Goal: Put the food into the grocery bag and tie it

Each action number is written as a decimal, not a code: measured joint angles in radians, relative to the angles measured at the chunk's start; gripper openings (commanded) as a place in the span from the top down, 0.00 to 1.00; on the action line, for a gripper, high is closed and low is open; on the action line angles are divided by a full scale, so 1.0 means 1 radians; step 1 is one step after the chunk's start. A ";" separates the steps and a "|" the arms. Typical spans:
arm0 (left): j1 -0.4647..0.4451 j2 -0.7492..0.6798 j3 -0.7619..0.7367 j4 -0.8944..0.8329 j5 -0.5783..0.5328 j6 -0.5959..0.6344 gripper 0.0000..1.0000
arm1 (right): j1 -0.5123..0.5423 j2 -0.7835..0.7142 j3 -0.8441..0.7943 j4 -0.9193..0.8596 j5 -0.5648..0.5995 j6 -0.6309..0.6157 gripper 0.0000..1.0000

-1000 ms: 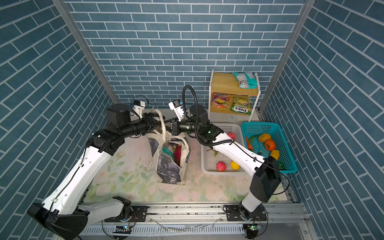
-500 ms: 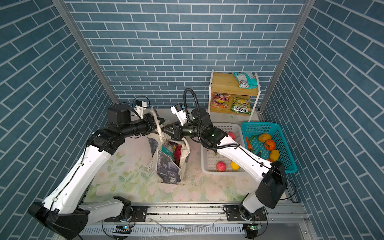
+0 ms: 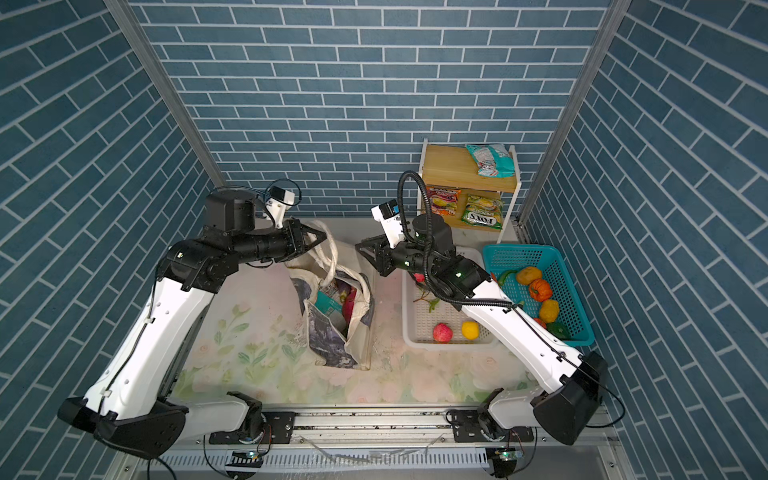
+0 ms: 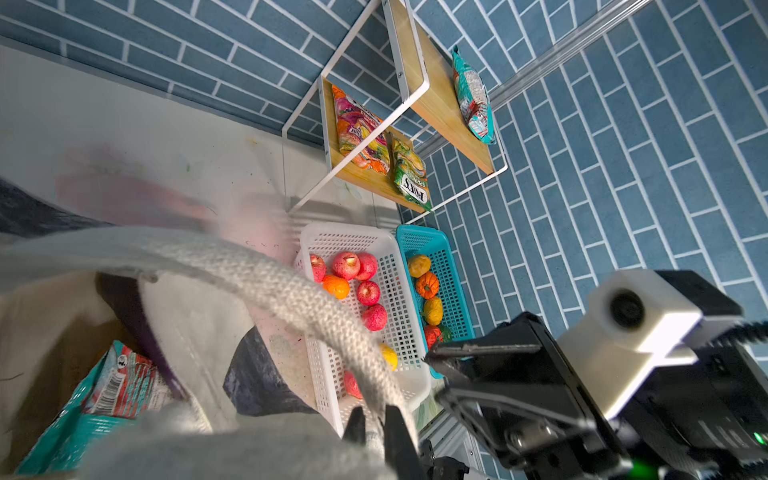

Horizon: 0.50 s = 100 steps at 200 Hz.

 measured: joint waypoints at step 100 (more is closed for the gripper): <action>0.010 0.032 -0.068 -0.007 0.002 0.013 1.00 | -0.038 0.182 -0.038 0.037 -0.200 0.034 1.00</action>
